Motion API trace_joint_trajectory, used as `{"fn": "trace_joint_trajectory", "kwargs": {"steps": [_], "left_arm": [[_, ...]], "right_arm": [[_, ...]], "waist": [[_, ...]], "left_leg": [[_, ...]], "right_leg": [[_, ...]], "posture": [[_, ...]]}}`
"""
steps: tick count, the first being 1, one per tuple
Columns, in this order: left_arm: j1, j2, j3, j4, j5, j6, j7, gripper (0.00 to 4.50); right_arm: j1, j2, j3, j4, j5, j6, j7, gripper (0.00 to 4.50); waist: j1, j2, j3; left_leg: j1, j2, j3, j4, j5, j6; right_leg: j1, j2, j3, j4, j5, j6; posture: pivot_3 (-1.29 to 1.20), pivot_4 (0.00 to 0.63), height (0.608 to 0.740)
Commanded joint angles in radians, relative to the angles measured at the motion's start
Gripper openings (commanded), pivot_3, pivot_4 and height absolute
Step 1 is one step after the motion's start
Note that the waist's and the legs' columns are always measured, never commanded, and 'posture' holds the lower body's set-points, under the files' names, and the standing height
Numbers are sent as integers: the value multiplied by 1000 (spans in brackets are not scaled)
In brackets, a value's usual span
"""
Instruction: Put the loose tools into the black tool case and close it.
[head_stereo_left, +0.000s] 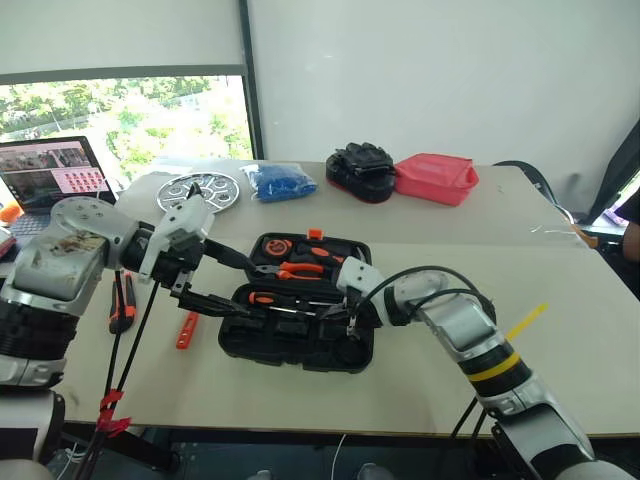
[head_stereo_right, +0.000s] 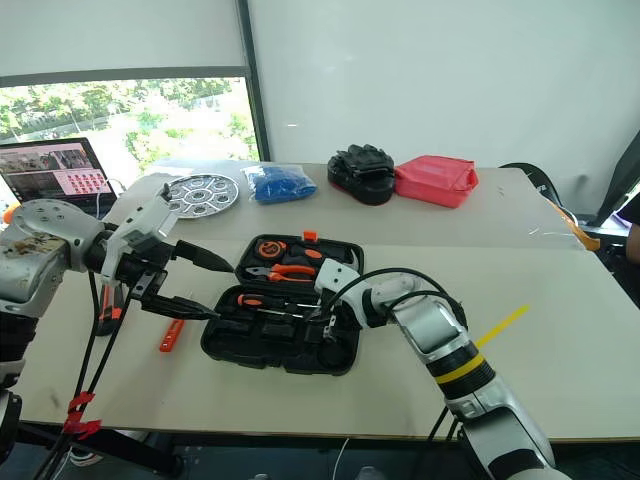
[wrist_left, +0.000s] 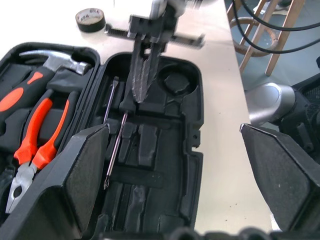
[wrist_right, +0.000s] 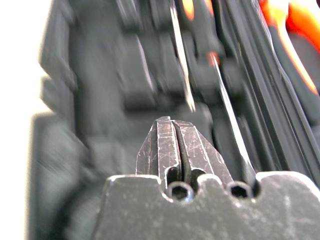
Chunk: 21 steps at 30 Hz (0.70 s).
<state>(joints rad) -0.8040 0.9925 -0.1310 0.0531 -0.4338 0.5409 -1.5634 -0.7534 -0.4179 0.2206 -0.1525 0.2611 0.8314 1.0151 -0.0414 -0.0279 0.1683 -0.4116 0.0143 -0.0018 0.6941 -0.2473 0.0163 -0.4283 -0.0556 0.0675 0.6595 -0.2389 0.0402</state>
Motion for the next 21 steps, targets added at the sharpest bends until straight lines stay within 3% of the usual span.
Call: {"fn": "trace_joint_trajectory", "kwargs": {"steps": [1, 4, 10, 14, 21], "left_arm": [[58, 9, 83, -38, -14, 22, 76, 4500], [147, 16, 150, -92, -32, 66, 156, 4500], [471, 30, 443, -266, -96, 229, 341, 4500], [741, 24, 677, -390, -107, 307, 385, 4500], [1124, -27, 1012, -457, -65, 322, 394, 4500]], "right_arm": [[8, -66, -210, -223, 158, 109, -21, 94], [80, -146, -260, -318, 189, 88, -23, 94], [178, -265, -285, -399, 221, -1, 5, 94], [178, -290, -283, -386, 251, -28, 19, 1046], [137, -319, -276, -326, 293, -94, 72, 3473]], "waist": [[2, 0, 0], [6, 0, 0], [-9, 0, 1], [-11, -1, 1], [3, -1, 1]], "left_leg": [[0, 0, -1, 0, 0, 0], [-1, 0, -2, -1, -1, 1], [0, 1, 0, -1, -1, 1], [5, 2, 0, -2, -1, 1], [7, 2, 1, -4, -1, 1]], "right_leg": [[0, 0, 0, 1, 0, 0], [1, -1, -1, 1, 0, 0], [0, -2, 1, -4, -1, 1], [3, -2, 1, -3, -1, 0], [4, -5, 0, -5, -1, 0]], "posture": [[0, 150, 740], [0, 150, 740], [0, 150, 740], [0, 150, 740], [0, 150, 740]]}}
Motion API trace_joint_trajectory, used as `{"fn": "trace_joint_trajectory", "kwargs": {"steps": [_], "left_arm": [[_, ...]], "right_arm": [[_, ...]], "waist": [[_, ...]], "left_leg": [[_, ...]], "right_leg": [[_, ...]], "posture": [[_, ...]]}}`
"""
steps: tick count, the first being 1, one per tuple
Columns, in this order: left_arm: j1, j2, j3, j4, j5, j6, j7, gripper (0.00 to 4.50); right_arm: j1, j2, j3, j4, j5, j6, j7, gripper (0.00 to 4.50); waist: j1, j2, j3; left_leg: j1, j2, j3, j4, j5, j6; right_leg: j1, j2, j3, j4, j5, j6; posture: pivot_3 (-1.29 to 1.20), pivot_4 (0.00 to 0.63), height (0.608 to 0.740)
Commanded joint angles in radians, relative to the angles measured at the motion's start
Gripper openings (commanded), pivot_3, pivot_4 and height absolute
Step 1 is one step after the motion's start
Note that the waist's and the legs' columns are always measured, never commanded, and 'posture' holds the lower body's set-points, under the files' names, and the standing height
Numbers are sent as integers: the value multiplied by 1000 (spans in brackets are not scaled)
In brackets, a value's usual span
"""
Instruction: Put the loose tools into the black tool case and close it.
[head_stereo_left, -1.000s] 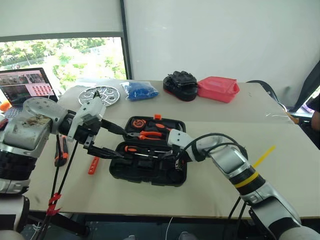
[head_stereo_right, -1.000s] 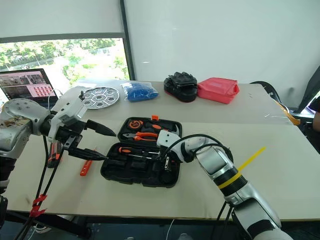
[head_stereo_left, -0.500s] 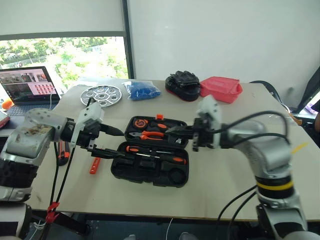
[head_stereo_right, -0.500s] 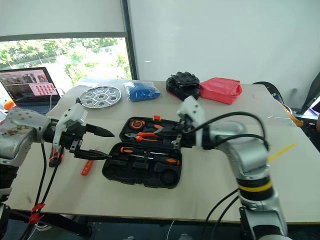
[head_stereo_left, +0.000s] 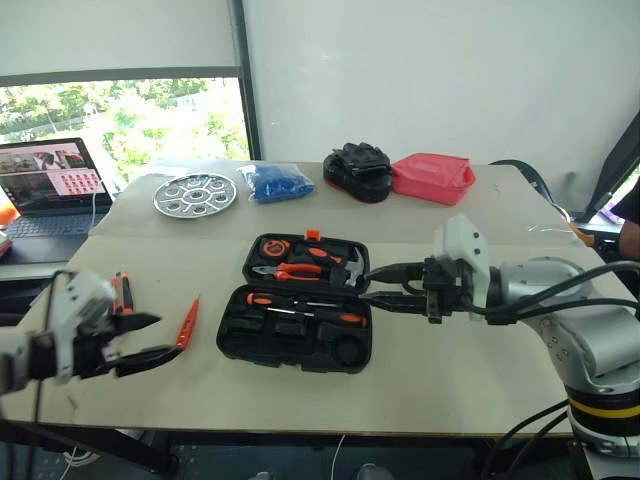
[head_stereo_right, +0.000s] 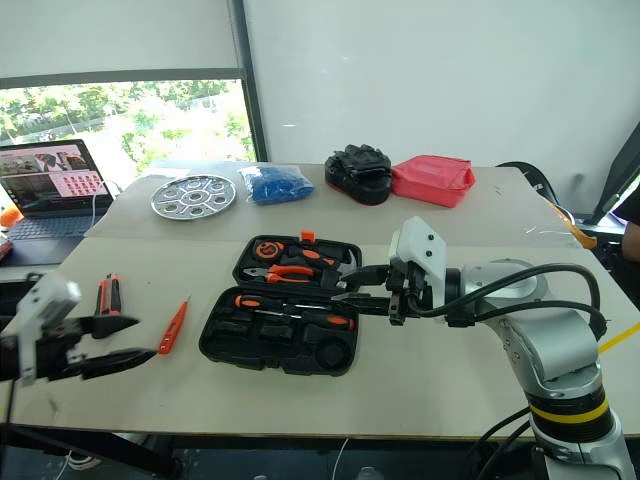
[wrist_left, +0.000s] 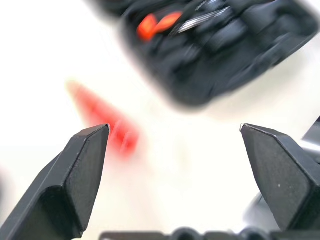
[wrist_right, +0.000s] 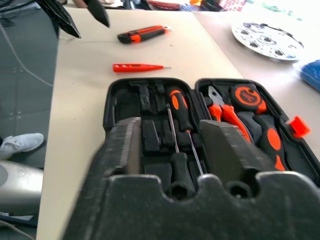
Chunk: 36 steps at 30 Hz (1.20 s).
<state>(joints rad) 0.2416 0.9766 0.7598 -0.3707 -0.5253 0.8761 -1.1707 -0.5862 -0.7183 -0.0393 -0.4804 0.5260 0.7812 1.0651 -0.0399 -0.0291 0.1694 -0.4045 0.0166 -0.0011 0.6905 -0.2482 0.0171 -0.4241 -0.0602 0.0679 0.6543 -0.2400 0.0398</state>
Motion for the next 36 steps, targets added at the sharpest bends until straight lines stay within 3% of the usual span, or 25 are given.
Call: {"fn": "trace_joint_trajectory", "kwargs": {"steps": [1, 3, 7, 11, 16, 22, 29, 36], "left_arm": [[118, -17, 150, -34, 37, -21, 2, 4500], [177, -25, 185, -31, 46, -39, -1, 4500], [226, -13, 188, -13, 60, -57, 11, 4500], [151, 40, 109, -16, 54, 2, 81, 4500], [-164, 126, -94, -28, -47, 343, 265, 4500], [-571, 109, -393, 60, -43, 703, 475, 4500], [-895, 19, -699, 298, -23, 738, 629, 4500], [-1071, -129, -795, 507, 30, 738, 698, 4500]], "right_arm": [[-34, -23, -17, 6, 40, -48, 31, 3827], [-36, -28, -21, 3, 58, -56, 45, 4483], [-30, -40, -20, -12, 91, -56, 50, 4483], [-20, -38, -17, -25, 100, -59, 25, 4483], [12, -38, -19, -64, 106, -59, -15, 4483], [49, -27, -13, -114, 114, -50, -73, 4483], [102, -2, -14, -173, 145, -37, -157, 4483], [156, 3, -12, -248, 171, -28, -224, 4483]], "waist": [[3, 0, 0], [5, 0, 0], [9, 0, 0], [13, 0, 0], [21, -1, 0], [17, -2, 0], [20, -3, 0], [26, -4, 1]], "left_leg": [[0, 0, 0, 0, 0, 0], [0, 0, 0, -1, 0, 0], [1, 0, 0, -4, 0, -1], [1, 0, 0, -6, 0, -1], [0, 0, 0, -7, 0, -1], [-1, -2, 0, -7, 0, -1], [-1, -3, 0, -8, 1, -1], [-3, -4, 0, -8, 1, -2]], "right_leg": [[1, 0, 0, -1, 0, 0], [1, -1, 0, -2, 0, 0], [2, -2, -1, -7, 1, -1], [1, -2, -1, -7, 1, -1], [0, -1, -1, -7, 2, -1], [-1, 1, -1, -7, 2, 0], [-1, 2, 0, -6, 2, -1], [-2, 2, 0, -6, 2, -1]], "posture": [[0, 150, 740], [0, 150, 740], [0, 150, 740], [0, 150, 740], [0, 150, 740], [0, 150, 740], [0, 150, 740], [0, 150, 740]]}}
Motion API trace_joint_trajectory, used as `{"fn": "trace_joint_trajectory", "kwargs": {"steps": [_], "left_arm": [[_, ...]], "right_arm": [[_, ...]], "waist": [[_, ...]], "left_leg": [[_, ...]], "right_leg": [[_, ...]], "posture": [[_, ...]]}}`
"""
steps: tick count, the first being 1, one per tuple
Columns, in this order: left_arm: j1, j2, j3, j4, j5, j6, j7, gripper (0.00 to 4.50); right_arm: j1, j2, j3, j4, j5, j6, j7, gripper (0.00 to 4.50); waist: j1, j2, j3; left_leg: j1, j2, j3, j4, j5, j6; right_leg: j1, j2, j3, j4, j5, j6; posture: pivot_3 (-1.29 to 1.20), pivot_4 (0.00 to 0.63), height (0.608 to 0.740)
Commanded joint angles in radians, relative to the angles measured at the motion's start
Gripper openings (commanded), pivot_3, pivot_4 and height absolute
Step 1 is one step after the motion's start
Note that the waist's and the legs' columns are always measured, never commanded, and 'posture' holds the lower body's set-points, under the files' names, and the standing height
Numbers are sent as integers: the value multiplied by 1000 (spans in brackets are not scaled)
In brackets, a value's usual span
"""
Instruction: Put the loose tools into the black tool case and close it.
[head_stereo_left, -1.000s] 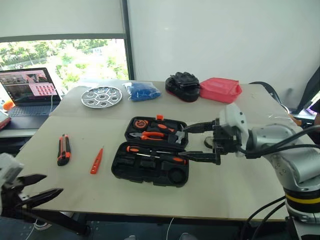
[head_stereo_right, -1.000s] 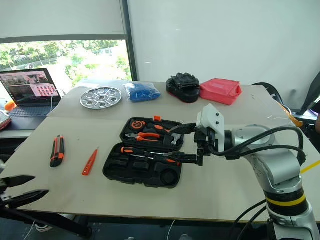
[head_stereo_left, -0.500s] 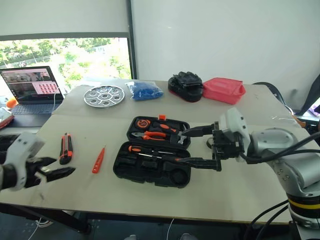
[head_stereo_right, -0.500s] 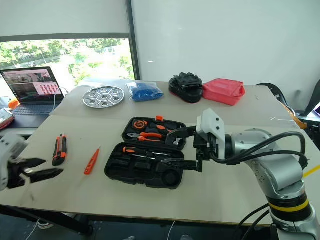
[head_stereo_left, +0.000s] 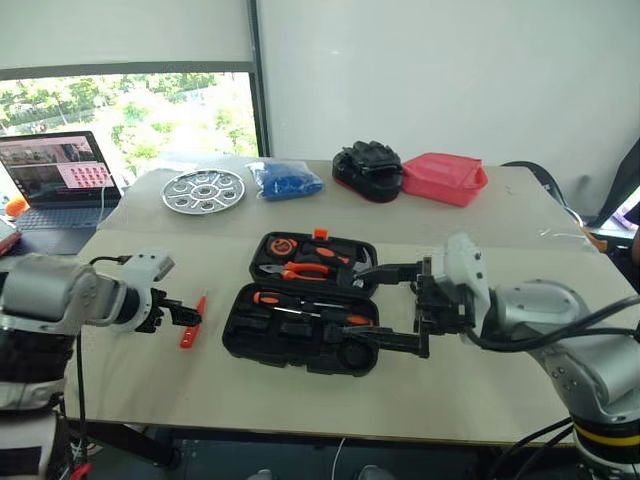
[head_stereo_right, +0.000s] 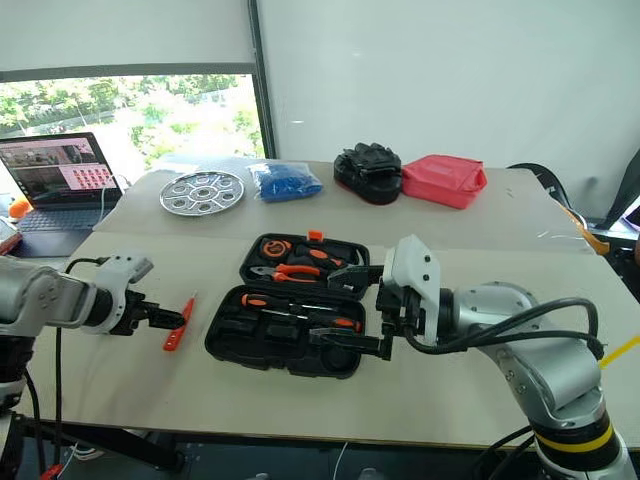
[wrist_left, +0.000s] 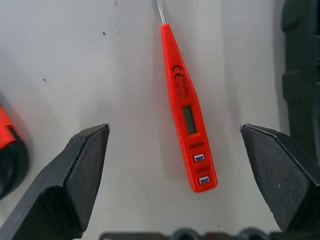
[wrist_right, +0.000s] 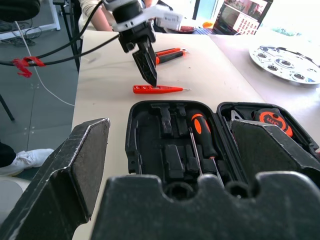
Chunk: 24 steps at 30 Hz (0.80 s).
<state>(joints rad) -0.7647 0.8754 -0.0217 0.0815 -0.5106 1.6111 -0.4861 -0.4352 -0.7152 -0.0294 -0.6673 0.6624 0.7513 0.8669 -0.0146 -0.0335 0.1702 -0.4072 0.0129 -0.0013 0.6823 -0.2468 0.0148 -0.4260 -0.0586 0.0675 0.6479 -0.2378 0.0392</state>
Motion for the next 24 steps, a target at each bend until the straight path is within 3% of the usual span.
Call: {"fn": "trace_joint_trajectory", "kwargs": {"steps": [1, 6, 9, 18, 24], "left_arm": [[-82, -41, -27, 80, 19, 3, 15, 4500], [-104, -81, -75, 133, 37, 3, 18, 4500], [-86, -81, -94, 149, 32, 3, 14, 3814], [-78, -97, -101, 181, 60, 2, 16, 565], [-75, -45, -146, 195, 84, -83, -43, 404]], "right_arm": [[11, -2, -21, -70, 40, 3, -34, 4483], [12, -9, -20, -98, 54, 4, -73, 4483], [1, -12, -18, -98, 54, 3, -88, 4500], [5, -33, -30, -96, 68, 7, -106, 4500], [18, -62, -50, -88, 110, 19, -107, 4500]], "waist": [[0, 0, 0], [-6, 0, 0], [-4, 0, 0], [0, 0, 0], [0, 0, 0]], "left_leg": [[0, 0, 0, 0, 0, 0], [1, 0, 0, 0, 0, 0], [1, 0, 0, 0, 0, 0], [2, -1, 0, 0, 1, -1], [3, -1, 0, 0, 1, -1]], "right_leg": [[0, 0, 0, 0, 0, 0], [0, 0, 0, 0, 0, 0], [0, 0, 0, 1, 0, 0], [2, -1, 0, 0, 0, 0], [2, -1, 0, 1, 0, 0]], "posture": [[0, 150, 740], [0, 150, 740], [0, 150, 740], [0, 150, 740], [0, 150, 740]]}}
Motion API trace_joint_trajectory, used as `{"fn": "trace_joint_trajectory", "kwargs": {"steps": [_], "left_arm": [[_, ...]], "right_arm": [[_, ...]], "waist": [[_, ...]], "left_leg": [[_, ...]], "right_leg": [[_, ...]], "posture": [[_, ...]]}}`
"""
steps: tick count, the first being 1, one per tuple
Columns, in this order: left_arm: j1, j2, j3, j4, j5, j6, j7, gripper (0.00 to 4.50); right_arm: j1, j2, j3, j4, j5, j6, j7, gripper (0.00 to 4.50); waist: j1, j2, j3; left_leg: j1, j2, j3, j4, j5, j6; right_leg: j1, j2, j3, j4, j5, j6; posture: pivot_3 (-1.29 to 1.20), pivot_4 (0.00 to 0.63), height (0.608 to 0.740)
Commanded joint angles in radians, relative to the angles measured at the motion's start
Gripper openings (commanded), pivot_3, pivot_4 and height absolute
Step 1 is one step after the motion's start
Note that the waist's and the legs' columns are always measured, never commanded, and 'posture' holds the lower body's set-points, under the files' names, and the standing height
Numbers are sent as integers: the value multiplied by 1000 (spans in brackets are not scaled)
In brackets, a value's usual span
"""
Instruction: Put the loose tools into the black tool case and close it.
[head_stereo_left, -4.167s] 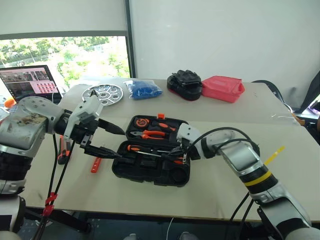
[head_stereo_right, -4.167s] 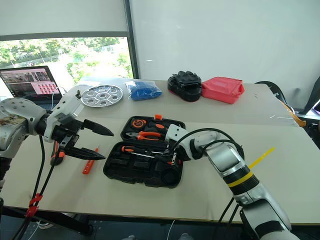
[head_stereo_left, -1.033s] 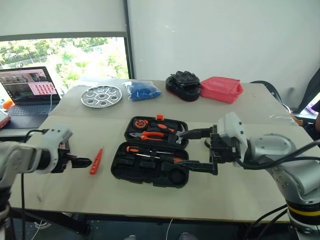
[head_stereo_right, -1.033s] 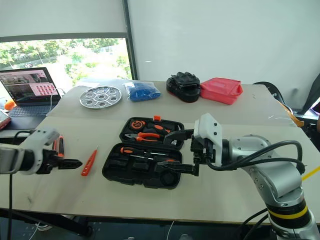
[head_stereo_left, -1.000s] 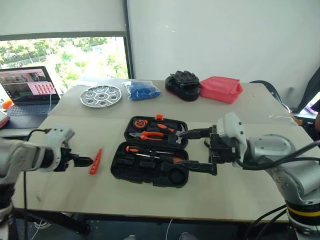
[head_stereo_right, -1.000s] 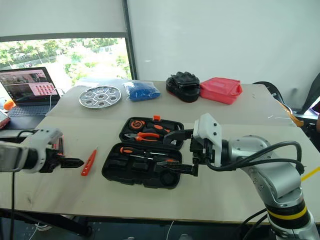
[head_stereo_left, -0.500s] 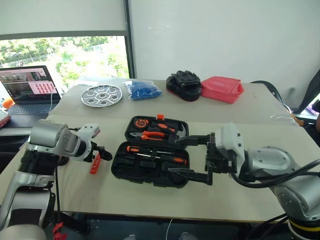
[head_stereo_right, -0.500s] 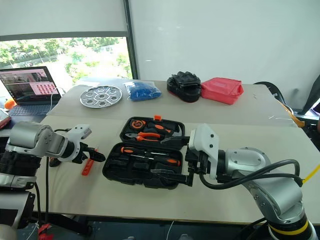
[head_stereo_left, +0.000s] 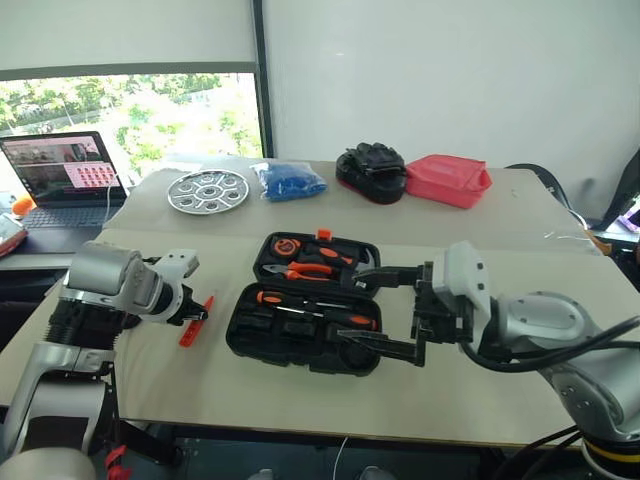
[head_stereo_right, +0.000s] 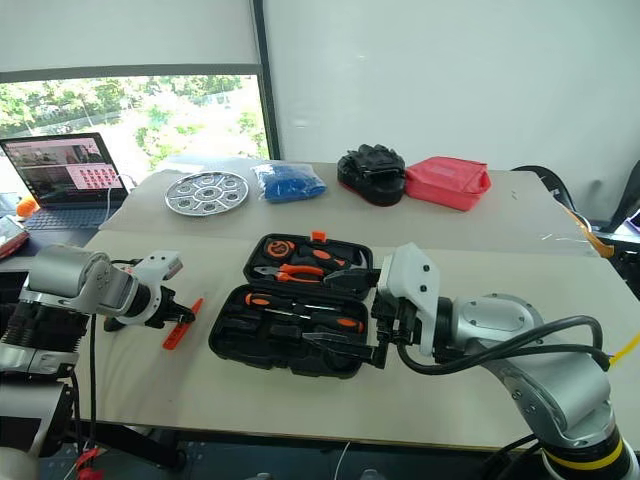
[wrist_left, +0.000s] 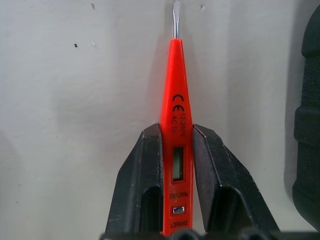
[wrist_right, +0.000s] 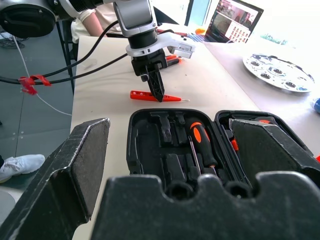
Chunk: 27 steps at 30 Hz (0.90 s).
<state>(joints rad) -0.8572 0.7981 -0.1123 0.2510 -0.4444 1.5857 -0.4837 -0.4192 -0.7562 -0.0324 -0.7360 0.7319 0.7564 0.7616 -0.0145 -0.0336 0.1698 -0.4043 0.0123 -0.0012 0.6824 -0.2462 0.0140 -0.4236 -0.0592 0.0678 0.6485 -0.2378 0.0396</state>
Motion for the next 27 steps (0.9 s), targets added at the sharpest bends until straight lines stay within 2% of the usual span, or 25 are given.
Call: {"fn": "trace_joint_trajectory", "kwargs": {"steps": [1, 3, 8, 13, 15, 16, 20, 27], "left_arm": [[6, 51, -86, 34, 30, -112, -85, 404], [-28, 83, -146, 53, 49, -208, -177, 404], [-161, 165, -344, 166, 228, -718, -574, 404], [-373, 90, -411, 417, 353, -1085, -883, 404], [-431, 47, -425, 459, 374, -1255, -1039, 404], [-453, 29, -442, 473, 383, -1283, -1090, 404], [-478, -67, -502, 508, 455, -1424, -1131, 404], [-402, -145, -515, 463, 534, -1483, -1122, 404]], "right_arm": [[8, -31, -58, -18, 64, 29, 3, 4500], [24, -59, -81, -22, 112, 53, 24, 4500], [97, -170, -131, -49, 159, 57, 97, 4500], [128, -186, -162, -44, 166, 52, 63, 4500], [142, -179, -173, -53, 173, 57, 32, 4500], [151, -177, -175, -60, 173, 58, 20, 4500], [200, -178, -199, -107, 195, 63, -25, 4500], [244, -186, -228, -157, 245, 77, -116, 4500]], "waist": [[0, 0, 0], [0, 0, 0], [7, -2, 1], [12, -3, 1], [14, -3, 1], [15, -3, 1], [15, -3, 1], [-6, -3, 1]], "left_leg": [[0, 0, 0, 0, 0, 0], [0, 0, 0, 0, 0, 0], [-3, 0, 5, 0, 1, -2], [-6, 0, 6, 1, 1, -1], [-7, 0, 6, 1, 1, -1], [-8, 0, 6, 1, 1, -1], [-11, 0, 6, 2, 0, 0], [-11, 1, 4, 3, 0, 0]], "right_leg": [[0, 0, 0, 0, 0, 0], [0, 0, 0, 0, 0, 0], [0, 1, -2, -1, 0, 0], [-1, 1, -4, -4, 0, 0], [-1, 1, -4, -5, 0, 0], [-1, 1, -4, -5, 0, 0], [-2, 0, -4, -6, 0, 1], [-2, 1, -3, -4, 0, 1]], "posture": [[0, 150, 740], [0, 150, 740], [0, 150, 740], [0, 150, 740], [0, 150, 740], [0, 150, 740], [0, 150, 740], [0, 150, 740]]}}
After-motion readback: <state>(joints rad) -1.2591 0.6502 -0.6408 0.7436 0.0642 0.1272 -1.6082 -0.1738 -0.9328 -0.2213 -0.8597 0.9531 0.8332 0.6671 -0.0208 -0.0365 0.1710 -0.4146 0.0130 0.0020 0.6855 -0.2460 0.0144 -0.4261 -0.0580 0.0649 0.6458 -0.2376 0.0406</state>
